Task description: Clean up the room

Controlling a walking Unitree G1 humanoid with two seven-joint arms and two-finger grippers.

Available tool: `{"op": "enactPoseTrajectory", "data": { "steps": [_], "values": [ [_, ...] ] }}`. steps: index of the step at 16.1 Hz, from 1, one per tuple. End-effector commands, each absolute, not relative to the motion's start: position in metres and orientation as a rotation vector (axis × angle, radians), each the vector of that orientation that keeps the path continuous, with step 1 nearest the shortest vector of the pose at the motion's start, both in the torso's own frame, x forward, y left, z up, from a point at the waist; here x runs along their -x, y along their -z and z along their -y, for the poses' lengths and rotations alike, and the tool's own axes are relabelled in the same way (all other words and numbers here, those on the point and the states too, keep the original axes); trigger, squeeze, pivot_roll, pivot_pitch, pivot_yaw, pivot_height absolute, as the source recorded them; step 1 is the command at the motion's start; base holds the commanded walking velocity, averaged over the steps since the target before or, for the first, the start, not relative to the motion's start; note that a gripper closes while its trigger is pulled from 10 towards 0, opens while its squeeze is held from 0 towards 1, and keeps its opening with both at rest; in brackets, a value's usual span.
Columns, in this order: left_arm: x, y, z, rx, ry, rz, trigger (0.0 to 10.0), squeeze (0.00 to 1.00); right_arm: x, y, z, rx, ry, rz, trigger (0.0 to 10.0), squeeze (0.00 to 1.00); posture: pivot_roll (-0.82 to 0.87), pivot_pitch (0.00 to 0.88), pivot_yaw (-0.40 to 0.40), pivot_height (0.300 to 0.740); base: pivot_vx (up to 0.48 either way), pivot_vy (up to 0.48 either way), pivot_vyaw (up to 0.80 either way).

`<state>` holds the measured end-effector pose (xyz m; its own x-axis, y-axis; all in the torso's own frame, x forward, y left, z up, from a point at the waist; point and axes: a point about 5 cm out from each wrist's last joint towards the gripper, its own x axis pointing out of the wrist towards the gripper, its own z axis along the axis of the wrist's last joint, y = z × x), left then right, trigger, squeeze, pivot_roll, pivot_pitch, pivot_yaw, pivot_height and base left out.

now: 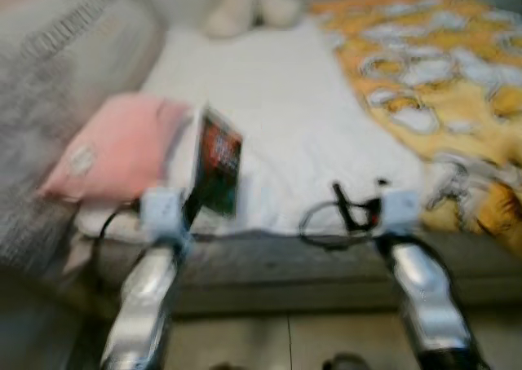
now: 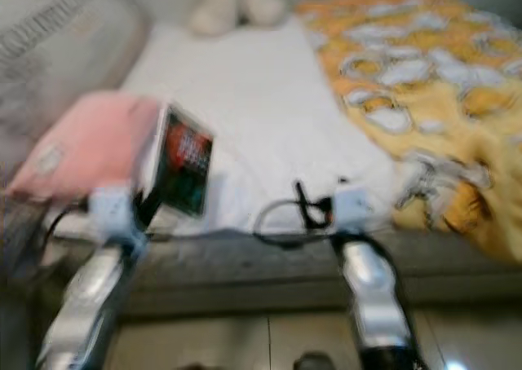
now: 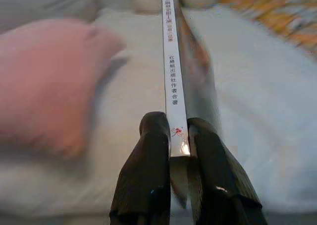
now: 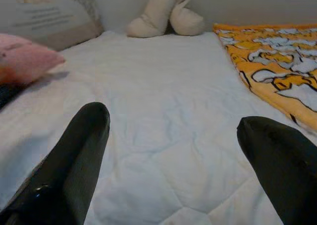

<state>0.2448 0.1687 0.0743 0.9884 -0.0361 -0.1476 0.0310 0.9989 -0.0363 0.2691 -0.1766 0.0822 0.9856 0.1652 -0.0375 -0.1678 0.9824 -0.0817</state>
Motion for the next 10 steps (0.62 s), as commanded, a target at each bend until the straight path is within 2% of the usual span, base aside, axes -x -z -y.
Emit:
{"op": "enactPoseTrajectory", "data": {
  "steps": [1, 2, 4, 7, 10],
  "values": [
    [-0.222, -0.091, -0.177, -0.018, 0.094, -0.041, 10.0, 0.00, -0.247, -0.079, 0.173, 0.072, -0.230, -0.056, 10.0, 0.00, -0.13, 0.000, 0.114, 0.740, 0.000, 0.000, 0.73],
    [-0.207, -0.088, -0.180, -0.038, 0.101, -0.058, 10.0, 0.00, -0.231, -0.073, 0.176, 0.082, -0.250, -0.093, 10.0, 0.00, -0.12, 0.000, 0.112, 0.740, 0.000, 0.000, 0.73],
    [-0.212, -0.093, -0.175, -0.007, 0.064, -0.056, 10.0, 0.00, -0.231, -0.072, 0.179, 0.089, -0.250, -0.115, 10.0, 0.00, -0.12, 0.000, 0.097, 0.740, 0.000, 0.000, 0.73],
    [-0.234, -0.119, -0.156, -0.049, 0.159, 0.055, 10.0, 0.00, -0.248, -0.084, 0.173, 0.097, -0.231, -0.059, 10.0, 0.00, -0.12, 0.000, 0.104, 0.740, 0.000, 0.000, 0.00],
    [-0.240, -0.125, -0.159, -0.058, 0.177, 0.068, 10.0, 0.00, -0.256, -0.089, 0.164, 0.103, -0.218, -0.028, 10.0, 0.00, -0.13, 0.000, 0.121, 0.740, 0.000, 0.000, 0.00]
  ]
}}
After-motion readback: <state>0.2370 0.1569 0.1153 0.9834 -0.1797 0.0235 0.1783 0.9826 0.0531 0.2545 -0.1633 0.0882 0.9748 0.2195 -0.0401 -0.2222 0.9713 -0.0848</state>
